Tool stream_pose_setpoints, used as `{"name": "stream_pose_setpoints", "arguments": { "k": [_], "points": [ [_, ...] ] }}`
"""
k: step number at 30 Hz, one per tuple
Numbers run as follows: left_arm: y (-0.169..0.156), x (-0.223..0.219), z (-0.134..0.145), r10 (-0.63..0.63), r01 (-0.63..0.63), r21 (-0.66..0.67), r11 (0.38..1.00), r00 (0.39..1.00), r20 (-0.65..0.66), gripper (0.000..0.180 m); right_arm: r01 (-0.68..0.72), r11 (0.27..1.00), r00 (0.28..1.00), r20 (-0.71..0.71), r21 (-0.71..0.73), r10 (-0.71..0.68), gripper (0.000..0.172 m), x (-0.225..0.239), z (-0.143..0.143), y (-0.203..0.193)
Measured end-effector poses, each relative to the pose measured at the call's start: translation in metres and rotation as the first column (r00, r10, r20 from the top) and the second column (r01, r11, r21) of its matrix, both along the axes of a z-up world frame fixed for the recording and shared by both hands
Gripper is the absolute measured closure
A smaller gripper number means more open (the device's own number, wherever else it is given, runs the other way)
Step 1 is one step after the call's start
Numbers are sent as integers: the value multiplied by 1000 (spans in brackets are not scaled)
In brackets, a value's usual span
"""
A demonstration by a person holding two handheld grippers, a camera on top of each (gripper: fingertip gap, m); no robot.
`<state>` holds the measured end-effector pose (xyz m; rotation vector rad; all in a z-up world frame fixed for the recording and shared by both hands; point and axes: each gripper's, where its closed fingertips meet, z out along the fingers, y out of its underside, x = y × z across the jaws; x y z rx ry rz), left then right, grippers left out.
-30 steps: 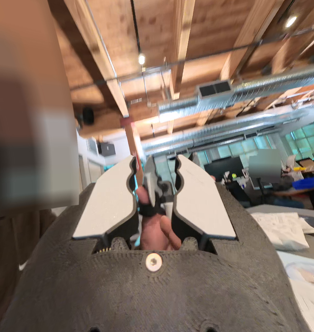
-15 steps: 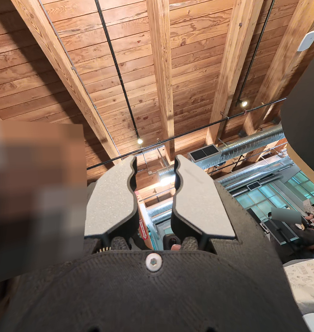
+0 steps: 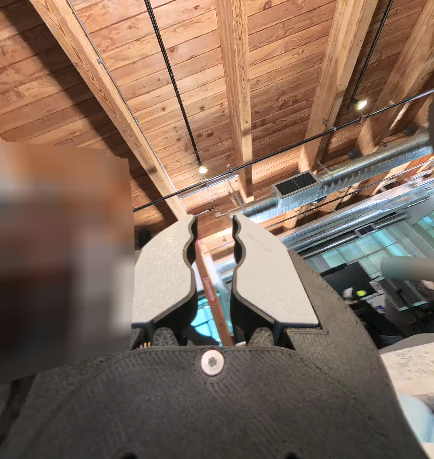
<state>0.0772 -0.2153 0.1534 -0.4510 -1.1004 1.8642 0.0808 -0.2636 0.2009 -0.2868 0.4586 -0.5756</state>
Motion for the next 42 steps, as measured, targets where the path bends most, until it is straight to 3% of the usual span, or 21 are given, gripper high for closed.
{"name": "stream_pose_setpoints", "arguments": {
  "k": [1, 3, 5, 8, 11, 14, 18, 22, 26, 30, 34, 42],
  "points": [
    [-1, 0, -2, 14, -14, 1, 1000, 1000, 24, 91, 65, 998, 998, -10, -8, -65, 145, 0, 0, -6],
    [-6, 13, 0, 106, -105, -15, 994, 994, 32, 92, 222, 974, 974, -31, -35, -223, 146, -1, -3, -21],
    [-13, 37, 0, 210, -210, 3, 978, 977, 32, 95, 283, 953, 950, -109, -108, -294, 147, 3, -13, -28],
    [-28, 76, -10, 351, -360, 88, 929, 930, 108, 95, 214, 944, 914, -291, -250, -284, 148, 19, -33, -28],
    [-42, 110, -24, 479, -515, 172, 839, 851, 214, 95, 119, 932, 827, -485, -342, -284, 148, 34, -60, -29],
    [-48, 131, -36, 542, -608, 220, 763, 787, 294, 96, -24, 917, 691, -670, -397, -272, 144, 41, -100, -22],
    [-58, 154, -64, 569, -727, 272, 631, 671, 475, 94, -135, 903, 425, -847, -409, -320, 144, 27, -173, -17],
    [-60, 169, -112, 411, -784, 325, 529, 572, 710, 87, -262, 874, 229, -906, -409, -355, 144, 7, -226, -2],
    [-50, 184, -143, 264, -823, 344, 452, 491, 830, 86, -368, 754, 138, -834, -544, -535, 145, 6, -245, 4],
    [-40, 188, -163, 153, -794, 445, 415, 543, 826, 94, -497, 649, 99, -780, -577, -618, 146, 9, -262, 20],
    [-32, 178, -178, 33, -735, 544, 405, 607, 794, 100, -529, 588, 82, -727, -612, -682, 147, 20, -269, 29],
    [-25, 171, -192, -51, -709, 593, 382, 624, 780, 106, -477, 599, 75, -708, -644, -702, 153, 40, -265, 28]
  ]
}}
